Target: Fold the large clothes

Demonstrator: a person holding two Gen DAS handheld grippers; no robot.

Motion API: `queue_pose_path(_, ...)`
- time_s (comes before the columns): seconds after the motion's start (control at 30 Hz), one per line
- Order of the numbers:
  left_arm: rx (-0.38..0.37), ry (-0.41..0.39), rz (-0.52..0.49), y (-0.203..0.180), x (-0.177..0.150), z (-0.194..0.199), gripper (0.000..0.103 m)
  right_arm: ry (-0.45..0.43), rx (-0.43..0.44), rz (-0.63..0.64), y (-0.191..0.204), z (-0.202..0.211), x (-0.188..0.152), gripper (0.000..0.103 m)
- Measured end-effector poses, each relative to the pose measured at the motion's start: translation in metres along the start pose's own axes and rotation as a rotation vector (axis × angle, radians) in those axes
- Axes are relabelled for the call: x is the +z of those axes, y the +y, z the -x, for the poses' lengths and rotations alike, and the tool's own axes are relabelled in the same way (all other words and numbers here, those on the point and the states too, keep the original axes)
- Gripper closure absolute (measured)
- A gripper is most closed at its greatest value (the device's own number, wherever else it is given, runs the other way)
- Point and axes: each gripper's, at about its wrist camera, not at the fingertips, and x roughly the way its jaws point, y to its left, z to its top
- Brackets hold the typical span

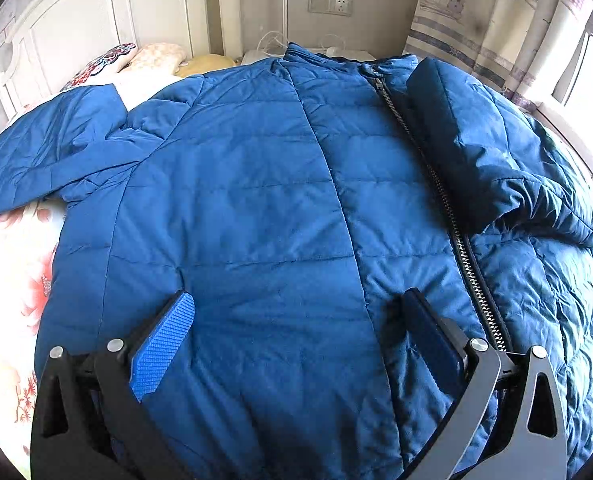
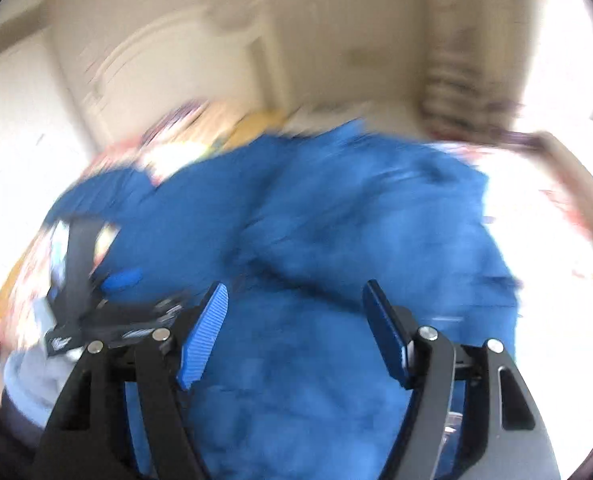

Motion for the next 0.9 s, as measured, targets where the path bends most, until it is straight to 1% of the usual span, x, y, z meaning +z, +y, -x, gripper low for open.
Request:
queue_pose_path(0.03,0.001,0.000,-0.001,0.000,0.000,0.000,0.004,-0.017,-0.011,-0.060,-0.015,0.002,0.001,0.034)
queue_pose_path(0.07,0.002,0.000,-0.001,-0.001,0.000,0.000,0.004,-0.029,-0.023,-0.178,-0.045,0.001,0.000,0.034)
queue_pose_path(0.1,0.003,0.000,-0.002,0.000,0.000,0.000,0.004,-0.021,-0.023,-0.248,-0.061,-0.005,0.000,0.037)
queue_pose_path(0.13,0.005,0.000,-0.003,-0.001,0.000,0.000,0.004,-0.009,-0.013,-0.289,-0.073,-0.016,0.003,0.039)
queue_pose_path(0.2,0.008,-0.001,-0.006,-0.002,0.000,-0.001,0.004,0.015,0.046,-0.335,-0.087,-0.039,0.003,0.039)
queue_pose_path(0.23,0.010,0.000,-0.006,-0.002,0.000,-0.001,0.004,0.029,0.060,-0.338,-0.087,-0.049,0.005,0.040)
queue_pose_path(0.27,0.012,0.000,-0.008,-0.002,0.001,-0.001,0.004,0.059,0.048,-0.331,-0.085,-0.064,0.006,0.041)
queue_pose_path(0.3,0.014,0.000,-0.009,-0.002,0.001,-0.001,0.004,0.079,0.026,-0.324,-0.087,-0.069,0.006,0.051)
queue_pose_path(0.33,0.014,0.000,-0.008,-0.002,0.001,-0.001,0.004,0.086,0.015,-0.318,-0.087,-0.072,0.011,0.073)
queue_pose_path(0.37,0.012,-0.002,-0.007,-0.002,0.001,-0.001,0.004,0.058,0.004,-0.313,-0.081,-0.067,0.016,0.079)
queue_pose_path(0.4,0.005,-0.005,-0.002,0.000,0.001,0.000,0.004,0.002,0.018,-0.289,-0.070,-0.057,0.024,0.087)
queue_pose_path(0.43,0.005,-0.006,-0.002,-0.001,0.000,0.000,0.004,-0.039,0.040,-0.257,-0.060,-0.050,0.033,0.088)
queue_pose_path(0.47,0.007,-0.007,-0.003,-0.001,0.000,0.000,0.004,-0.097,0.062,-0.204,-0.042,-0.042,0.049,0.089)
queue_pose_path(0.5,0.009,-0.008,-0.004,-0.002,0.000,0.000,0.004,-0.134,0.090,-0.159,-0.022,-0.039,0.065,0.089)
queue_pose_path(0.57,0.010,-0.008,-0.005,-0.002,0.000,0.000,0.004,-0.140,0.180,-0.082,0.014,-0.047,0.090,0.089)
queue_pose_path(0.6,0.011,-0.008,-0.005,-0.002,0.000,0.000,0.004,-0.120,0.237,-0.031,0.038,-0.057,0.102,0.083)
queue_pose_path(0.63,0.011,-0.009,-0.004,-0.001,0.000,0.000,0.004,-0.087,0.300,0.027,0.062,-0.069,0.111,0.068)
queue_pose_path(0.67,0.010,-0.009,-0.004,-0.001,0.000,0.000,0.004,-0.057,0.346,0.072,0.079,-0.077,0.115,0.057)
queue_pose_path(0.7,0.006,-0.010,-0.002,0.000,0.000,0.000,0.004,-0.027,0.372,0.118,0.097,-0.084,0.116,0.043)
queue_pose_path(0.77,-0.005,-0.013,0.005,0.000,0.000,0.001,0.004,-0.034,0.369,0.169,0.108,-0.081,0.111,0.042)
queue_pose_path(0.8,-0.010,-0.015,0.008,0.001,-0.001,0.002,0.004,-0.052,0.371,0.187,0.102,-0.076,0.105,0.042)
queue_pose_path(0.87,-0.020,-0.020,0.014,0.003,-0.001,0.002,0.004,-0.063,0.329,0.173,0.074,-0.068,0.094,0.042)
queue_pose_path(0.9,-0.024,-0.021,0.016,0.004,-0.001,0.002,0.004,-0.061,0.270,0.157,0.049,-0.065,0.087,0.042)
